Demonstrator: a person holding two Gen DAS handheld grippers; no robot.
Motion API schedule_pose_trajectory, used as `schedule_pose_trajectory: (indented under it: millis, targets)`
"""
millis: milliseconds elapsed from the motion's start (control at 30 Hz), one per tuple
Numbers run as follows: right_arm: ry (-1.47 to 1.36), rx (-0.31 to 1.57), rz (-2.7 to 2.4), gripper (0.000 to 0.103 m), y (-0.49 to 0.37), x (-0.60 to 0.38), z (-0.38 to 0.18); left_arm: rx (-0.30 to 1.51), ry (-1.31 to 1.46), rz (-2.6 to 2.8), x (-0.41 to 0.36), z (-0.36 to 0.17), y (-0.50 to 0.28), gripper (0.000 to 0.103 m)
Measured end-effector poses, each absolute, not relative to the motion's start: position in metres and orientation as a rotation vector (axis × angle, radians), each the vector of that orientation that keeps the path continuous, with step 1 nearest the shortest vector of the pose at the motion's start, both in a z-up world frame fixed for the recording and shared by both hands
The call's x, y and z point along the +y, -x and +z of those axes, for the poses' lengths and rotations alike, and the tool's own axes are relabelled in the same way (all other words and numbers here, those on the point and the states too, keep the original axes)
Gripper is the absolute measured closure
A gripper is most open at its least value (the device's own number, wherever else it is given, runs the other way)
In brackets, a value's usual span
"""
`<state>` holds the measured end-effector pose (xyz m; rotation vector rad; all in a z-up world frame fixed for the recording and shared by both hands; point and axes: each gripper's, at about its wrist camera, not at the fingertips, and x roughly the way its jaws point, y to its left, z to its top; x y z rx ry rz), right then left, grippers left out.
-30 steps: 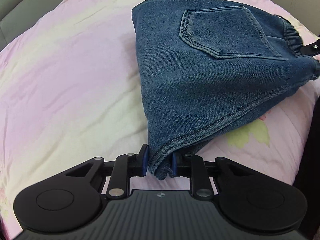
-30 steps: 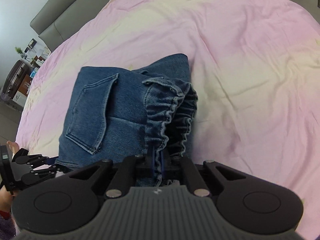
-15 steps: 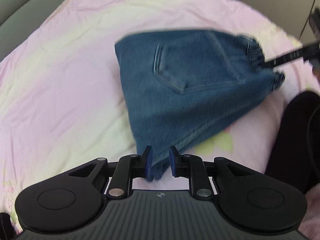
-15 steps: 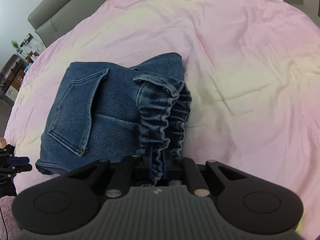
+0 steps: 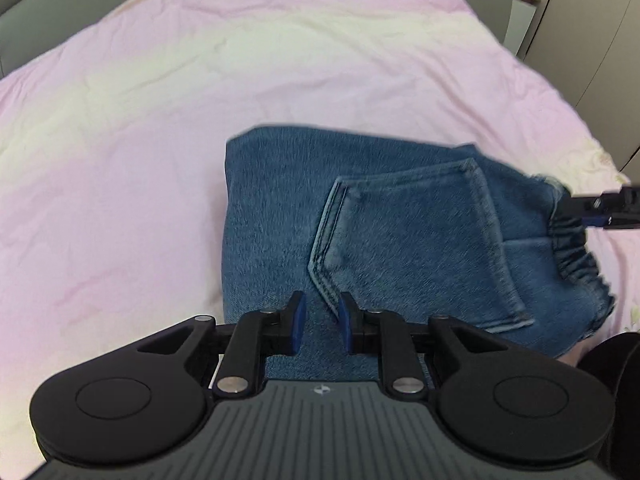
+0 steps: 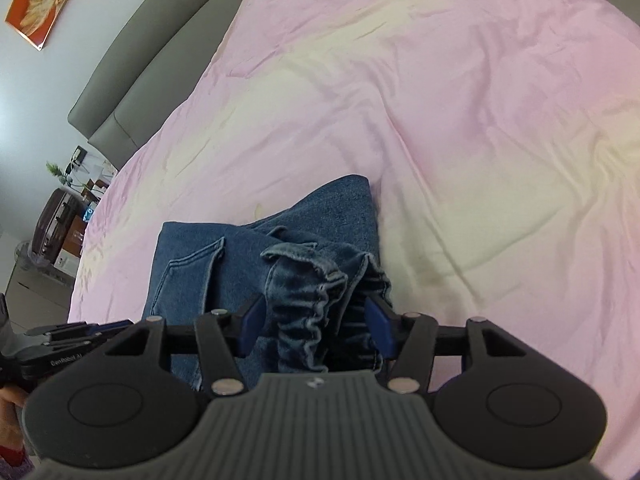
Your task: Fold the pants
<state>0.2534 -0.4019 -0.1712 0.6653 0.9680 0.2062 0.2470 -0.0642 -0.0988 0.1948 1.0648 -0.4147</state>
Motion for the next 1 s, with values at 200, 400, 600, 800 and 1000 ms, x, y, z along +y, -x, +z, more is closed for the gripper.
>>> schedule_pose_trajectory:
  millis: [200, 400, 600, 800, 1000]
  targets:
    - [-0.801, 0.978, 0.264, 0.037, -0.275, -0.414, -0.201, 1.123, -0.171, -0.392, -0.058, -0.130, -0.258, 0.080]
    - [-0.877, 0.948, 0.330, 0.067, -0.277, -0.413, -0.208, 1.127, -0.175, -0.371, -0.062, -0.131, -0.258, 0.080]
    - [-0.662, 0.851, 0.410, 0.082, -0.271, -0.391, -0.148, 1.083, -0.163, -0.346, -0.061, -0.122, -0.251, 0.082]
    - [-0.490, 0.739, 0.530, 0.084, -0.298, -0.362, -0.065, 0.992, -0.034, -0.320, -0.044, -0.091, -0.249, 0.083]
    - [-0.490, 0.935, 0.396, 0.084, -0.334, -0.366, -0.100, 0.953, -0.041, -0.308, -0.052, -0.082, -0.263, 0.083]
